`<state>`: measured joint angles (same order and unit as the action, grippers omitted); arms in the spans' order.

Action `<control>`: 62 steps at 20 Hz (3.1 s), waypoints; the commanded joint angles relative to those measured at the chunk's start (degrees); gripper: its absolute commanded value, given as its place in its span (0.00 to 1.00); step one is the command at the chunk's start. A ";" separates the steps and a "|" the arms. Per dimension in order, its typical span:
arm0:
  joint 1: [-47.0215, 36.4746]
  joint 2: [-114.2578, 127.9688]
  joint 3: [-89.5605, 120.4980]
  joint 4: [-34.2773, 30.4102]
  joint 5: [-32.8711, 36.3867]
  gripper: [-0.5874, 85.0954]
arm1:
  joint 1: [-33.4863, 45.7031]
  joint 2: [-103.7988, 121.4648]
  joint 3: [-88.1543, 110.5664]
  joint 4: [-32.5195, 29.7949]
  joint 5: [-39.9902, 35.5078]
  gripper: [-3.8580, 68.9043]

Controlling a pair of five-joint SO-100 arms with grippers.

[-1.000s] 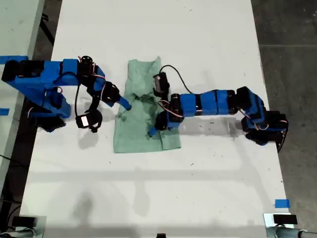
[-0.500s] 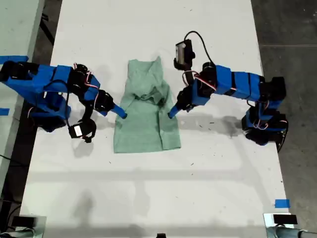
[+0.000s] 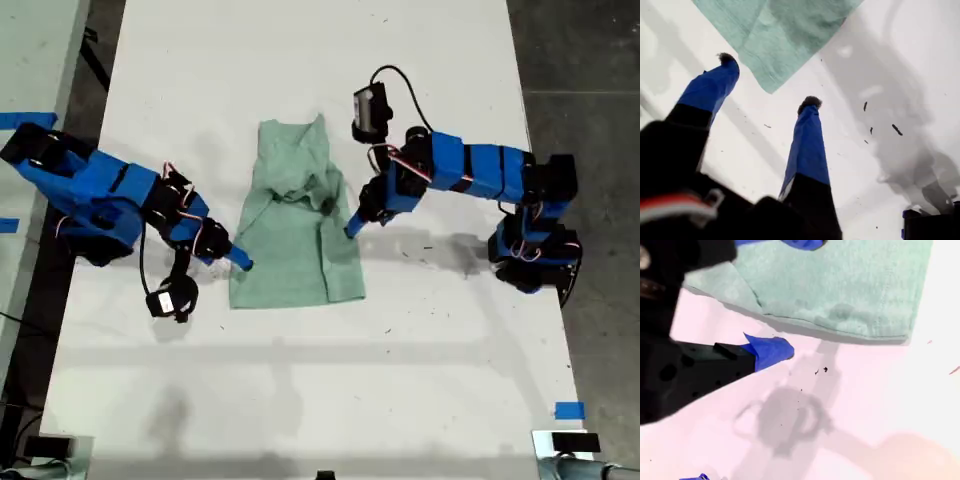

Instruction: Fold tshirt

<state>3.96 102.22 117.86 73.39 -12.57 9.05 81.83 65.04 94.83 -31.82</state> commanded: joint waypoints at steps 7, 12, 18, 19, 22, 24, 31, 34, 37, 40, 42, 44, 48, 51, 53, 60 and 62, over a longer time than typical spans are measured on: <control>-2.02 -6.77 3.43 -8.09 0.26 0.34 | -0.88 2.55 0.26 -0.88 1.23 0.42; -3.34 -14.85 2.72 -14.33 1.93 0.24 | -2.02 2.46 2.99 -1.58 2.64 0.42; -3.34 -14.59 1.32 -12.48 -0.62 0.01 | -3.69 2.29 6.15 -2.72 4.31 0.42; -3.52 -13.18 1.32 -10.55 -0.62 0.01 | -3.60 2.29 6.33 -2.90 4.31 0.42; -4.04 -6.86 1.76 -4.22 -0.88 0.01 | -3.34 2.29 6.86 -3.60 4.22 0.41; -4.31 -7.21 -2.02 -1.32 -0.44 0.01 | -3.25 2.02 6.94 -4.57 3.69 0.41; -5.27 -33.22 -38.23 12.30 6.77 0.01 | -3.25 2.11 7.12 -4.57 4.04 0.41; -5.19 -48.69 -60.12 16.52 10.46 0.01 | -3.34 2.11 7.21 -4.57 4.39 0.41; -5.80 -52.73 -63.11 13.01 13.89 0.28 | -3.69 2.11 7.38 -4.66 4.92 0.41; -6.42 -51.59 -63.11 13.45 17.31 0.38 | -3.69 2.11 7.56 -5.10 4.83 0.41; -7.38 -47.46 -62.93 19.69 17.40 0.40 | -3.69 2.11 7.73 -5.01 4.83 0.41; -8.96 -36.47 -57.13 21.97 17.67 0.40 | -3.69 2.11 7.73 -4.92 4.92 0.41; -14.77 -8.35 -34.72 20.83 17.31 0.37 | -4.04 5.36 7.73 -2.81 5.89 0.43; -15.56 9.58 -15.29 16.96 12.22 0.34 | -5.89 8.26 7.73 -1.93 8.53 0.48; -11.51 17.05 -8.00 15.12 5.54 0.29 | -8.53 8.44 7.47 -2.72 12.48 0.48; 1.41 20.30 1.23 0.00 -15.64 0.31 | -16.79 -1.85 -1.58 -6.94 25.14 0.56; 3.52 18.11 3.08 -7.56 -18.81 0.29 | -18.19 -5.10 -3.96 -8.88 27.25 0.56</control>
<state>5.36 119.79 120.67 71.89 -28.04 -7.38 77.78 66.18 87.98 -6.59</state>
